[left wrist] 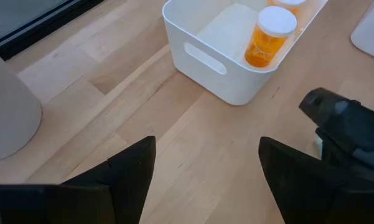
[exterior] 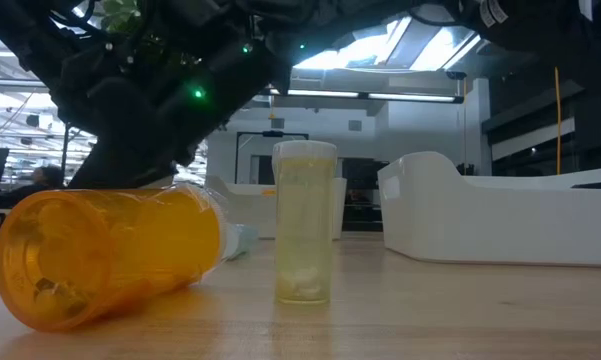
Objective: Pick and place medicine bottles into bin by pill shape (circle, oval)
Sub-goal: Put the large orange pill bottle into the top white bin
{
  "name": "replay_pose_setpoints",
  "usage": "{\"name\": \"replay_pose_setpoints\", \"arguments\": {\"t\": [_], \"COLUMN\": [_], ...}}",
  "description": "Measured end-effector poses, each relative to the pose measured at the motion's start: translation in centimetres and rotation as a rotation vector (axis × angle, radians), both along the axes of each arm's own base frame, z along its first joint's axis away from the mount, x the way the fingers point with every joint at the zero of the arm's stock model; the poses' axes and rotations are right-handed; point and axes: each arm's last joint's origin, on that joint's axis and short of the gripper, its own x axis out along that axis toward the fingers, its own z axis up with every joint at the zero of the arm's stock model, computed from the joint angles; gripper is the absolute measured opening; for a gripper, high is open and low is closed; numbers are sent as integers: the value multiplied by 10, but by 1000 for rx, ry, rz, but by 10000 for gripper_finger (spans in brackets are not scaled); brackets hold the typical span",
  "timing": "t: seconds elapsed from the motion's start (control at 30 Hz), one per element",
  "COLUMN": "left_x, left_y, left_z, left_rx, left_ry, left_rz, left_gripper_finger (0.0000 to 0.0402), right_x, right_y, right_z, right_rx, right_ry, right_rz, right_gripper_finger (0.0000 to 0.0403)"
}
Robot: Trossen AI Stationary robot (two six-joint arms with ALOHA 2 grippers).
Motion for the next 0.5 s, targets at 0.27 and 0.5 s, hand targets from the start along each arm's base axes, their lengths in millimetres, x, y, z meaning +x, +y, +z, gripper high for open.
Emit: {"name": "replay_pose_setpoints", "arguments": {"t": [0.27, 0.5], "left_x": [0, 0], "left_y": [0, 0], "left_z": [0, 0], "left_rx": [0, 0], "left_ry": [-1, -1], "left_rz": [0, 0], "left_gripper_finger": [278, 278], "right_x": [1, 2], "right_y": [0, 0], "right_z": [-9, -20], "right_rx": [-11, -14], "right_ry": [8, 20], "right_rz": [11, 13], "right_gripper_finger": [332, 332]}}
